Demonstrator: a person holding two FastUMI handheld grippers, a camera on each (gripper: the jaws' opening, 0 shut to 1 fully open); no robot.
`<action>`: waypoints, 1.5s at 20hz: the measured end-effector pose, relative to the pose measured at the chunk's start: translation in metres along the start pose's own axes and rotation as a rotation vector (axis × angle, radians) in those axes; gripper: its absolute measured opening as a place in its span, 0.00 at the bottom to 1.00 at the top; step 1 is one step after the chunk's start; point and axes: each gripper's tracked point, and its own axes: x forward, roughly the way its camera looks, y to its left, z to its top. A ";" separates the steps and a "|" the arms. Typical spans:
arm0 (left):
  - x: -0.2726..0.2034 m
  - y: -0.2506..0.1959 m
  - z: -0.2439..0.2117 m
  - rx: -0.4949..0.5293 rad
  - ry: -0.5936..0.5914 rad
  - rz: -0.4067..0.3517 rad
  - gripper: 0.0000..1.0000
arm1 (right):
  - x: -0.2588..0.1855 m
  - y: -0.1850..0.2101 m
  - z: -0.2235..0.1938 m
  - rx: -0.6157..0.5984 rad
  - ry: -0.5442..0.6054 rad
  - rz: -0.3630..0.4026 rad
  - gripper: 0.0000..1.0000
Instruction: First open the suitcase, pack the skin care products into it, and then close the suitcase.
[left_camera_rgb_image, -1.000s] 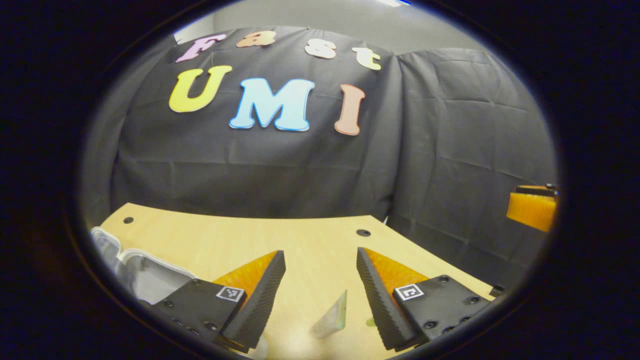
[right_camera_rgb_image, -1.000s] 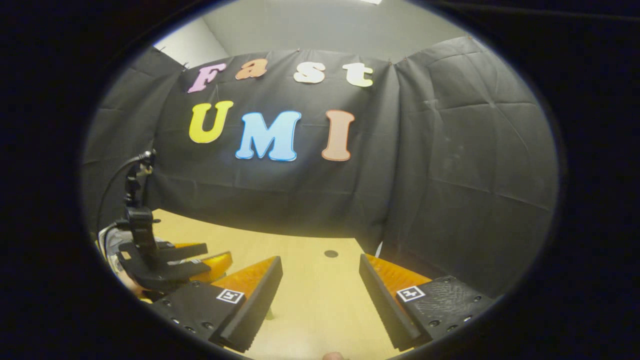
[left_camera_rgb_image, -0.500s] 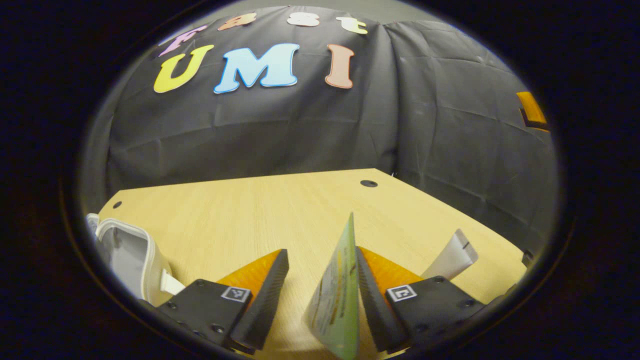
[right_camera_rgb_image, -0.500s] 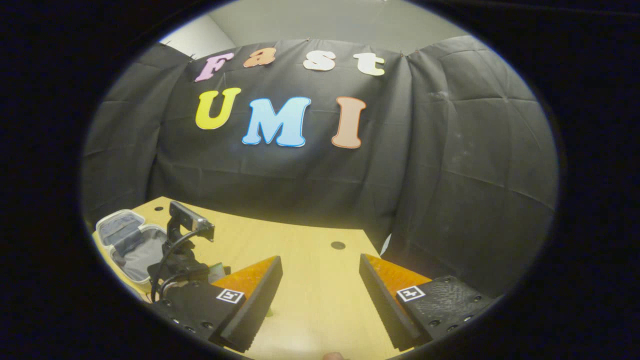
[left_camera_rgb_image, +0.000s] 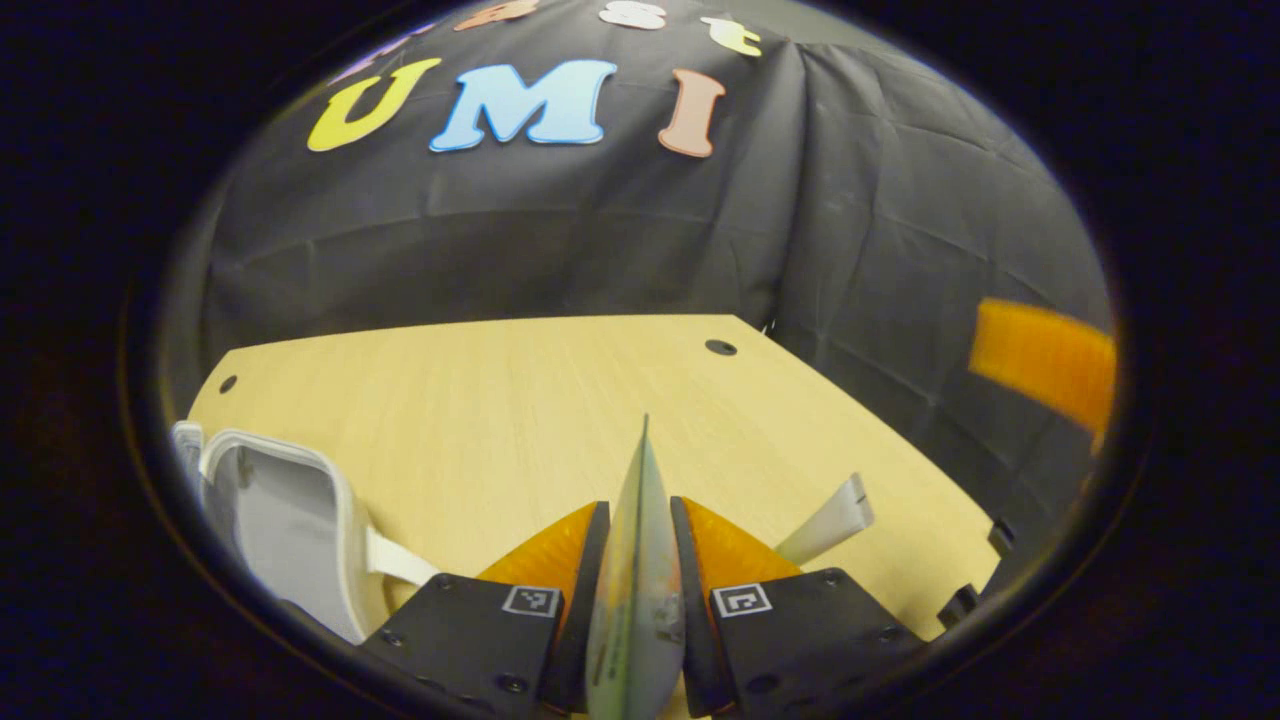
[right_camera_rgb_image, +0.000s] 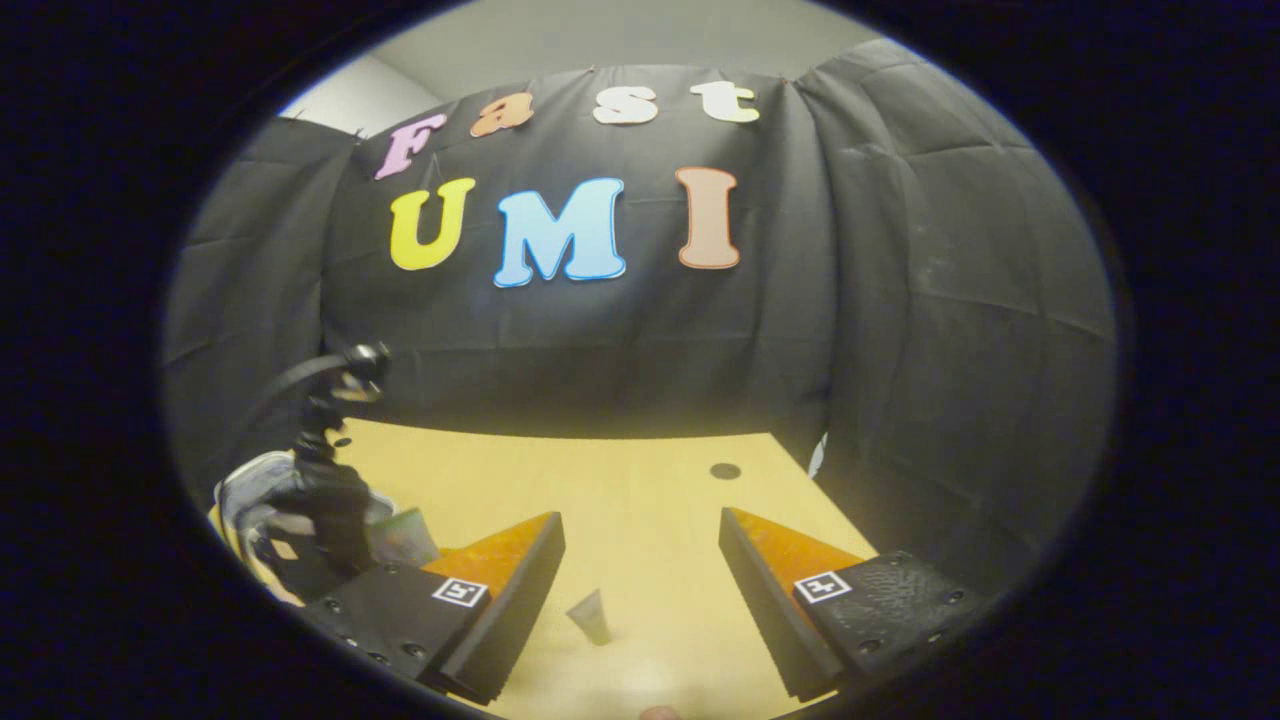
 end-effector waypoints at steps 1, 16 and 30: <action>-0.025 0.008 0.017 -0.022 -0.017 0.005 0.41 | 0.008 0.009 -0.014 0.011 0.022 0.019 0.95; -0.141 0.269 -0.084 -0.084 0.433 0.328 0.41 | -0.020 0.097 -0.125 0.196 0.427 0.099 0.20; -0.265 0.334 0.003 -0.118 -0.007 0.484 0.90 | -0.021 0.329 -0.119 0.193 0.620 0.517 0.20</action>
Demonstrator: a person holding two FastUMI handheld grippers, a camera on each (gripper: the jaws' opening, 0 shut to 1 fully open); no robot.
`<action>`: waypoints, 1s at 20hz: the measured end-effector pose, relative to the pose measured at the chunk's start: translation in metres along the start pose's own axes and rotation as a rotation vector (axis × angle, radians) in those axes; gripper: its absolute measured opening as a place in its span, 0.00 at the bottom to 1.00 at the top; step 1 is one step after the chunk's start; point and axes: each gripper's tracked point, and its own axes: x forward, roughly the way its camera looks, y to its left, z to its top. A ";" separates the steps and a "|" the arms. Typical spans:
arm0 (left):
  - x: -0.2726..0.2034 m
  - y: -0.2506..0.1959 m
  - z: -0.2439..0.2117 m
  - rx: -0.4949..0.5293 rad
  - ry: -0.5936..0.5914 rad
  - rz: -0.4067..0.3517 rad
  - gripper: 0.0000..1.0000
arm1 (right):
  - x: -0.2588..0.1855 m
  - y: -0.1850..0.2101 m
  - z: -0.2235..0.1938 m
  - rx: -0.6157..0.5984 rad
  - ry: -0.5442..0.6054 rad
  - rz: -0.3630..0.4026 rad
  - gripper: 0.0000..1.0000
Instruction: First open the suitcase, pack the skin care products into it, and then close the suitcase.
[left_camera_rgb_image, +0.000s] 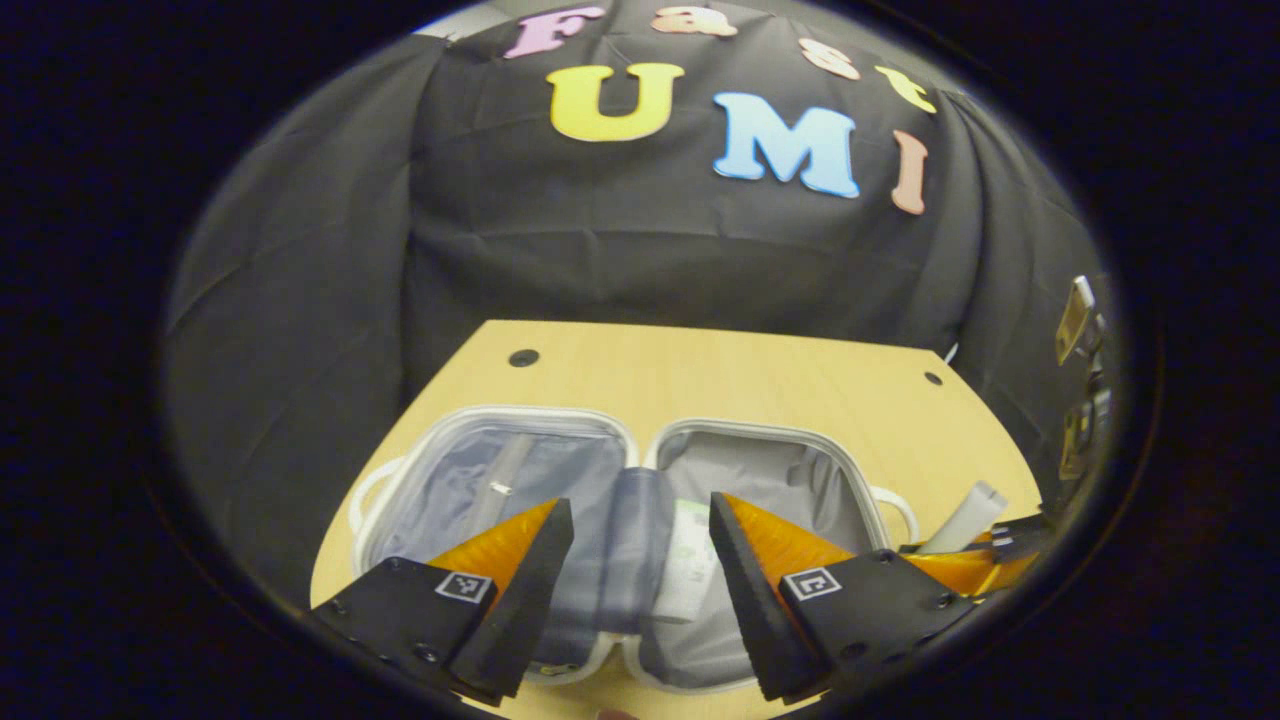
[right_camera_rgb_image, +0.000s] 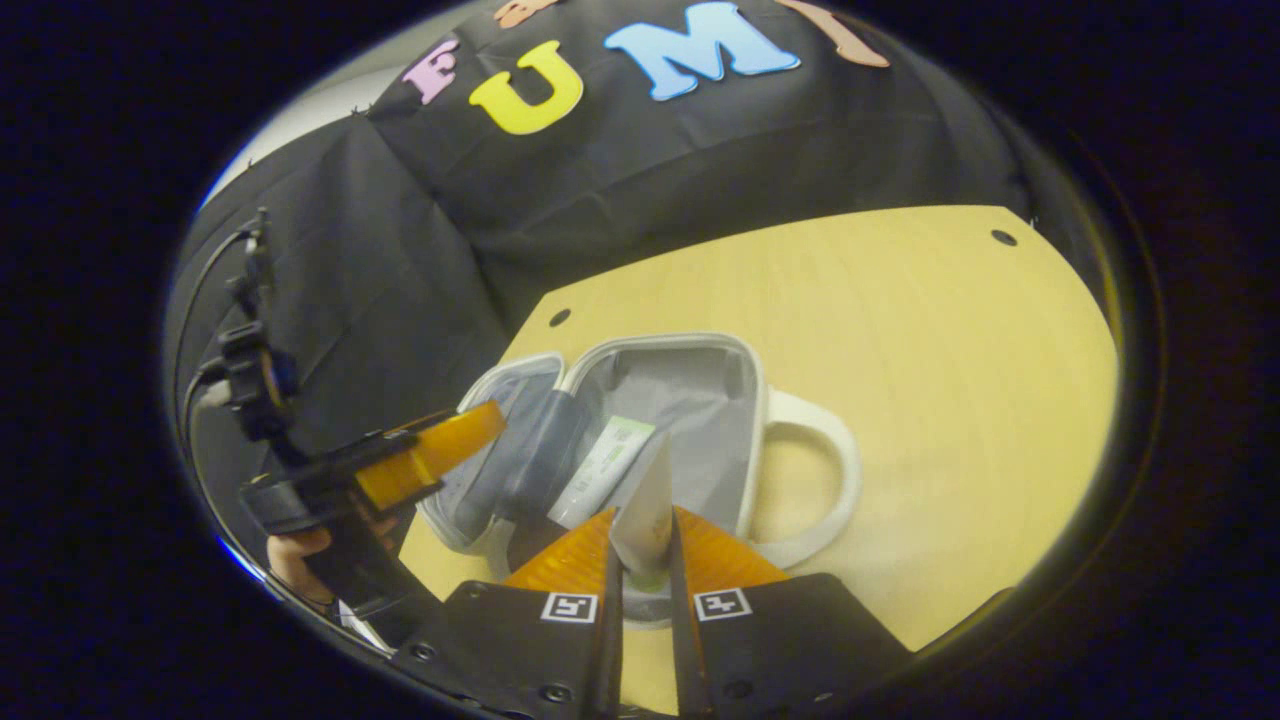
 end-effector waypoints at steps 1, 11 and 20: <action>-0.010 0.022 -0.001 -0.010 -0.007 0.040 0.90 | 0.014 -0.001 -0.003 -0.020 0.025 -0.008 0.21; -0.020 0.197 0.009 -0.057 -0.005 0.275 0.90 | -0.037 -0.026 0.058 -0.221 -0.292 -0.146 0.94; 0.058 0.294 -0.004 -0.172 0.188 0.178 0.90 | -0.132 -0.080 0.086 -0.221 -0.452 -0.401 0.93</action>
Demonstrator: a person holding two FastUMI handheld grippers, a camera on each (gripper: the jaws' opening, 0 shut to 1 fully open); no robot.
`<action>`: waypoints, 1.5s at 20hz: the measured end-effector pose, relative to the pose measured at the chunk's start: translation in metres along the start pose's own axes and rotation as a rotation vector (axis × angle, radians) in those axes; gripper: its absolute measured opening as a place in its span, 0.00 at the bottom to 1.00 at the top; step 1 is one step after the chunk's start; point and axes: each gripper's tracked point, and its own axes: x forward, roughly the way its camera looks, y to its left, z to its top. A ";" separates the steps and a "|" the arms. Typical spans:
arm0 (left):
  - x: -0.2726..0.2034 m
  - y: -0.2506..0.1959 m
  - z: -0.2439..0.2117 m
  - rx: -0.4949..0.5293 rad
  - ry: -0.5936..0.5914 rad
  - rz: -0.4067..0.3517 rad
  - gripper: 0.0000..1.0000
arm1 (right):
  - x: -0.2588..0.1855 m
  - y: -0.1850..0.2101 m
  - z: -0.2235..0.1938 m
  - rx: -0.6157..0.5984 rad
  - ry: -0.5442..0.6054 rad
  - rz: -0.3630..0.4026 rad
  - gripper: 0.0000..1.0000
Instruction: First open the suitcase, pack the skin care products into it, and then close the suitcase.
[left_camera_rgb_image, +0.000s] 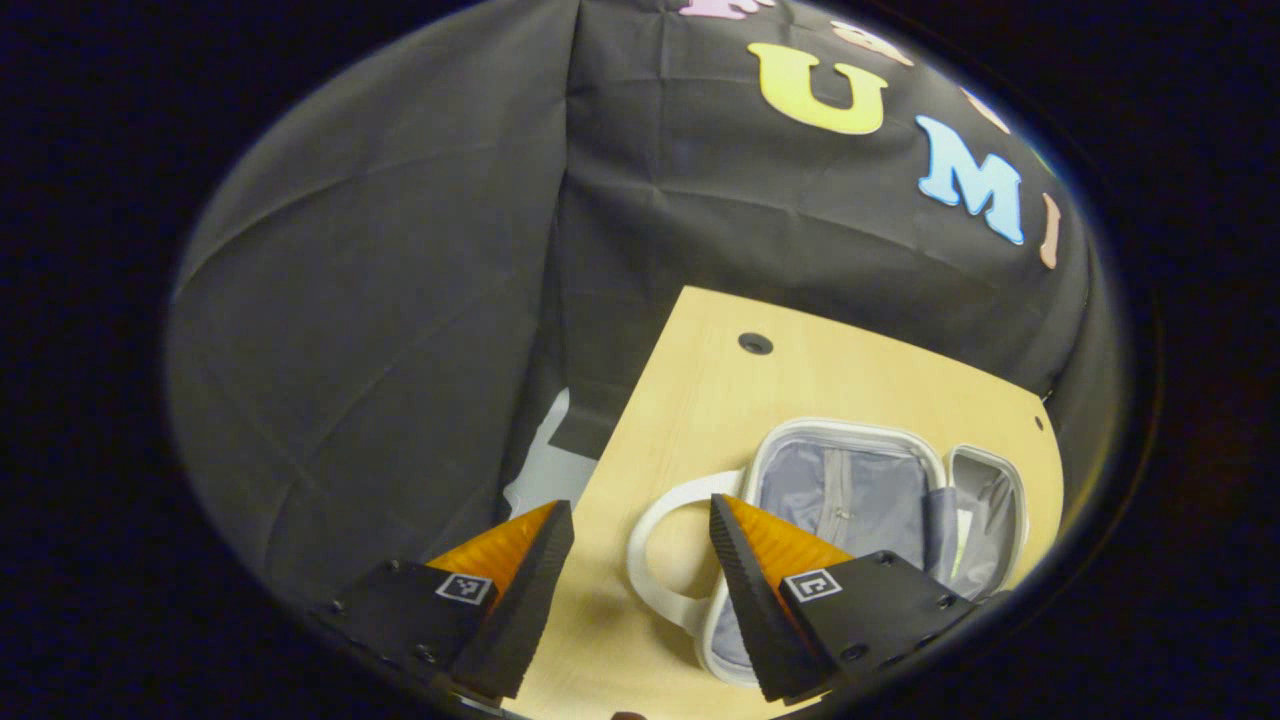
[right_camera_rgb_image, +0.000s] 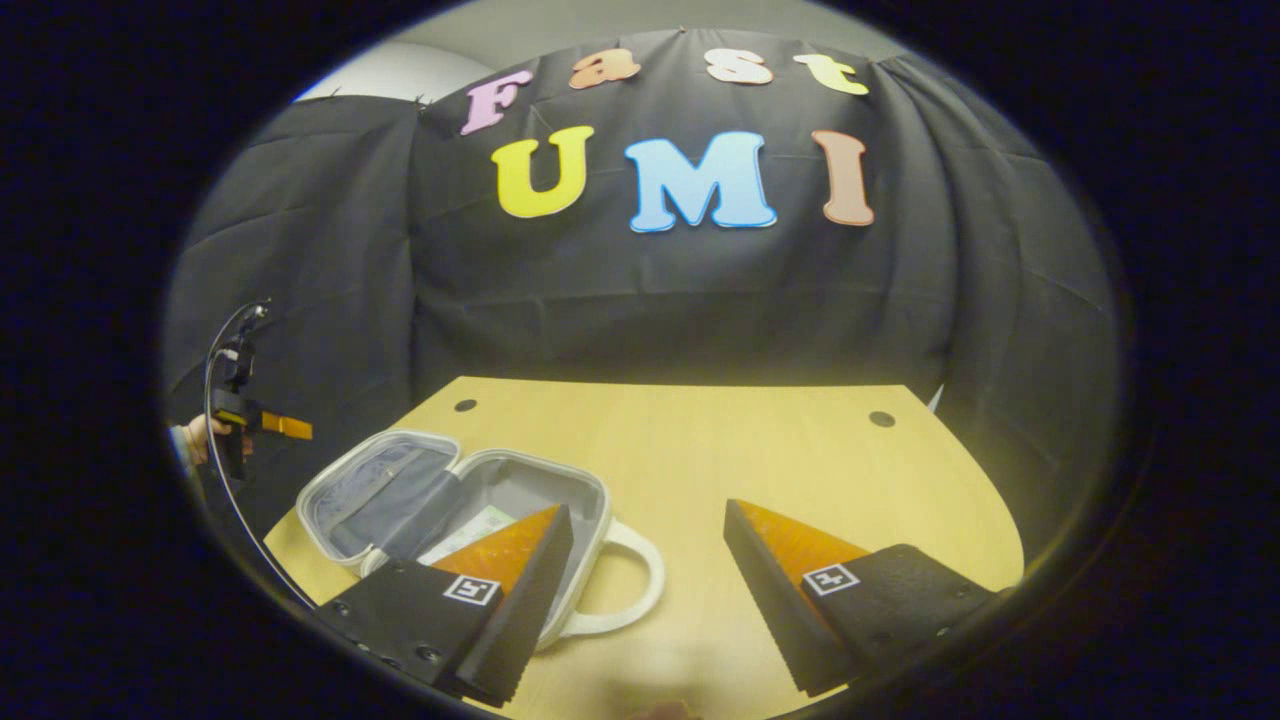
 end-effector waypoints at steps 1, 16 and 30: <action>0.010 0.006 -0.005 -0.019 0.033 -0.009 0.90 | -0.001 -0.006 0.001 0.017 0.004 -0.024 0.93; 0.058 0.005 -0.059 -0.185 0.182 -0.094 0.22 | -0.022 -0.033 0.002 -0.015 0.018 -0.102 0.94; -0.189 -0.209 0.097 -0.032 -0.229 -0.151 0.10 | -0.080 -0.163 0.031 -0.070 -0.189 -0.142 0.94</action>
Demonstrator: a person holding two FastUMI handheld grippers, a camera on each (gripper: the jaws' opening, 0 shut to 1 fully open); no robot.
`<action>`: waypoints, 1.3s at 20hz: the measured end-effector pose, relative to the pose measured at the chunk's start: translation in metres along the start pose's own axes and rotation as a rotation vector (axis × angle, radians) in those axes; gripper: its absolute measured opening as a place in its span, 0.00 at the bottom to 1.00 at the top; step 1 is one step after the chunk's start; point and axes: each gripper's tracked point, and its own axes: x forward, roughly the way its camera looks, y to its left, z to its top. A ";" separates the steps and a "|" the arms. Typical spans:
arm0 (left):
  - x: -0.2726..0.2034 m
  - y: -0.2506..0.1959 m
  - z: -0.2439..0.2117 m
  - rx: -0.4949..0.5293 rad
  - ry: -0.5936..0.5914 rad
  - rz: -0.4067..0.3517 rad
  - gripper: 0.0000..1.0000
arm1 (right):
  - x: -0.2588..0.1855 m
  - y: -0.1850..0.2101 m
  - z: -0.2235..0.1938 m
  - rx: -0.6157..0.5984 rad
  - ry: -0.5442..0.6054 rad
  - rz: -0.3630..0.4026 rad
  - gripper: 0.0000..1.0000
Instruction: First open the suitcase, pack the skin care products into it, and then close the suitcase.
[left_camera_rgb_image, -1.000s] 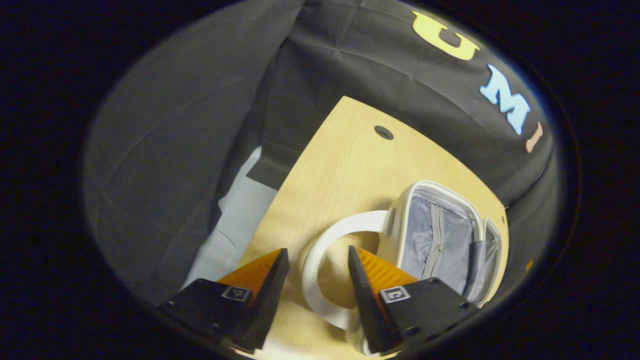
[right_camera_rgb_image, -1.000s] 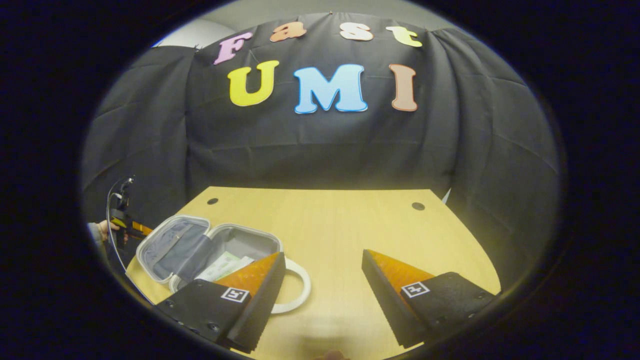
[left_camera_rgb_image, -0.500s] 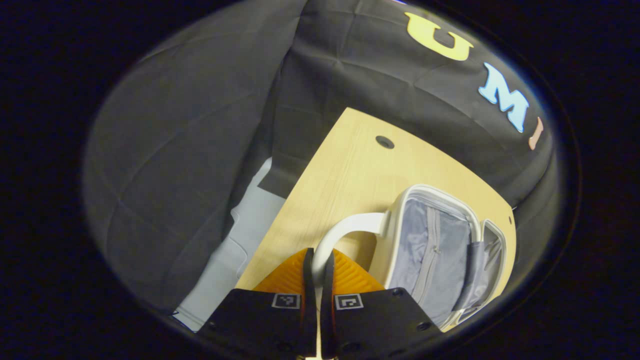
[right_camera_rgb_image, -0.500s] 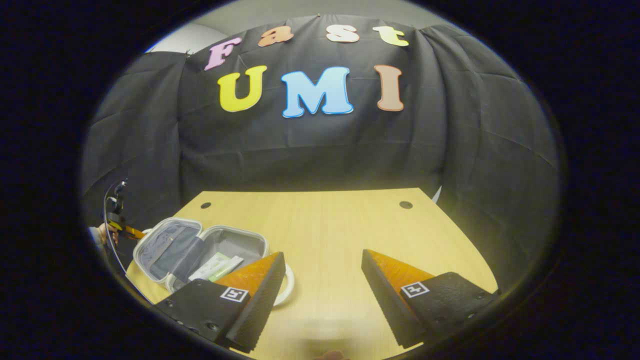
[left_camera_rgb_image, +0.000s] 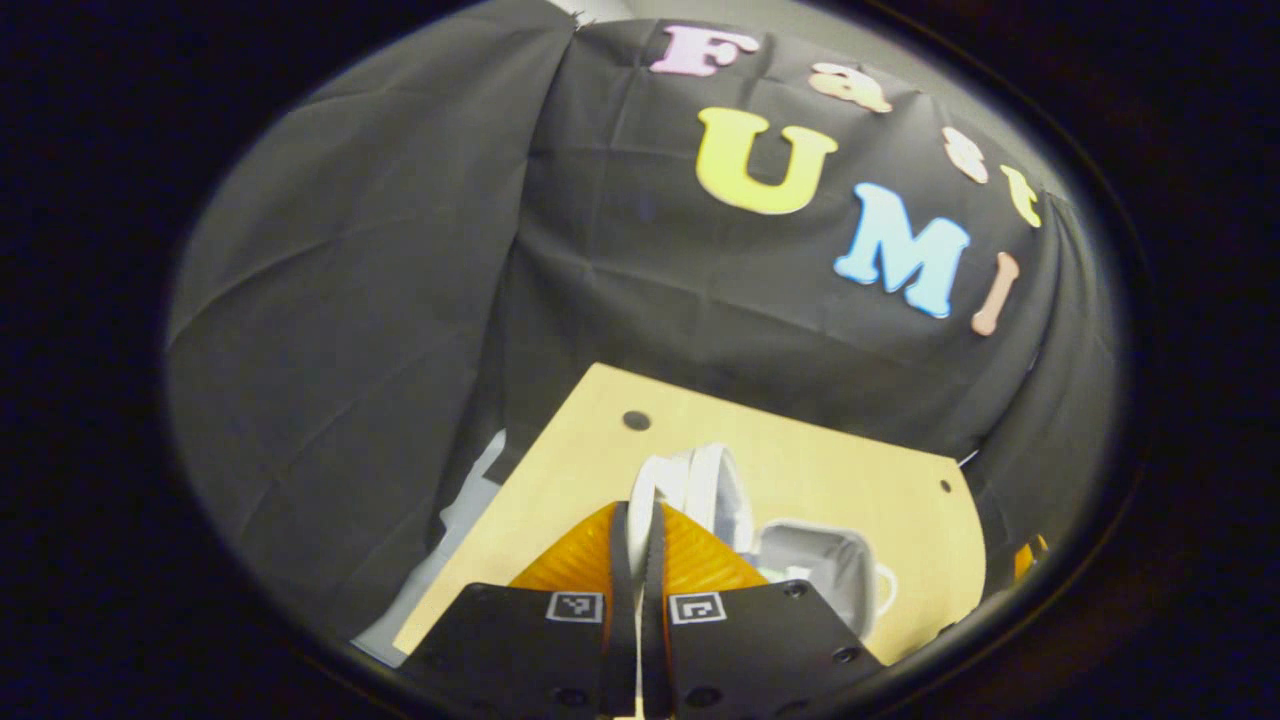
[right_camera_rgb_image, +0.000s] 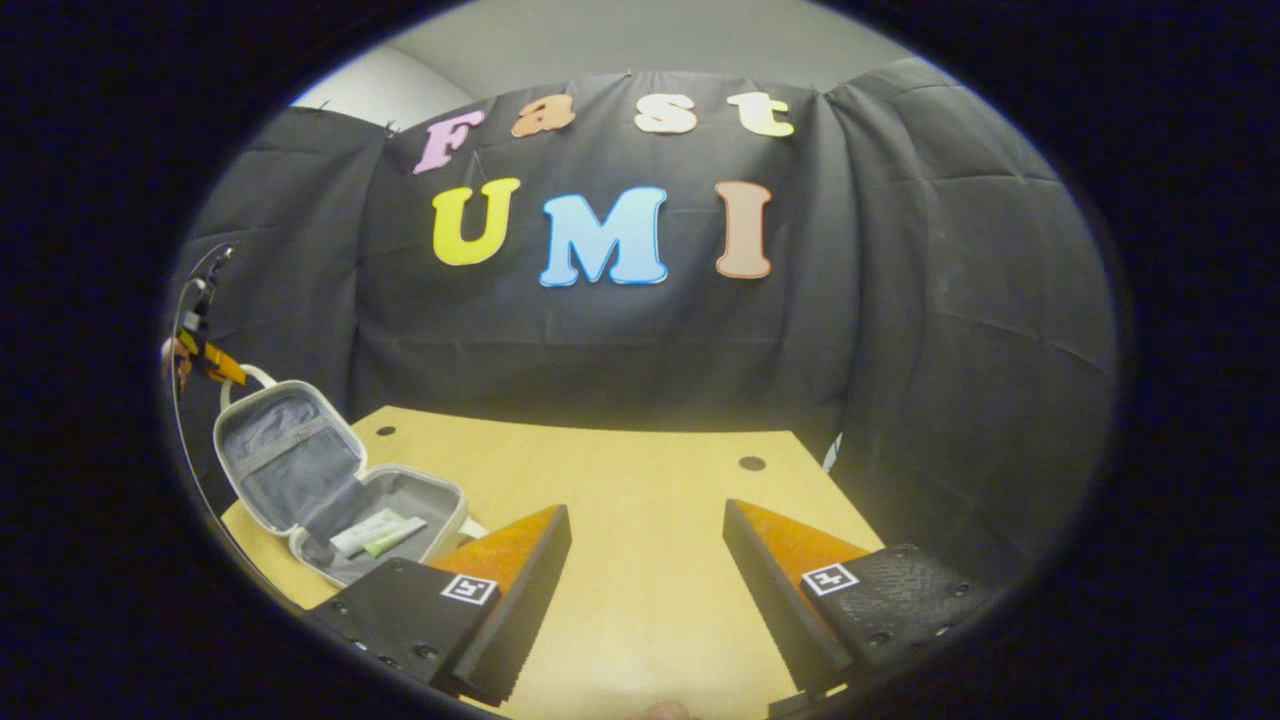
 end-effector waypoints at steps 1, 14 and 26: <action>-0.010 -0.031 -0.004 0.008 -0.023 -0.020 0.10 | -0.004 -0.010 0.004 -0.009 -0.020 -0.002 0.94; 0.048 -0.348 -0.211 0.117 0.145 -0.237 0.10 | -0.044 -0.085 0.004 -0.063 -0.072 -0.004 0.95; 0.101 -0.384 -0.310 0.276 0.195 -0.209 0.29 | -0.051 -0.105 0.004 -0.020 -0.007 -0.130 0.95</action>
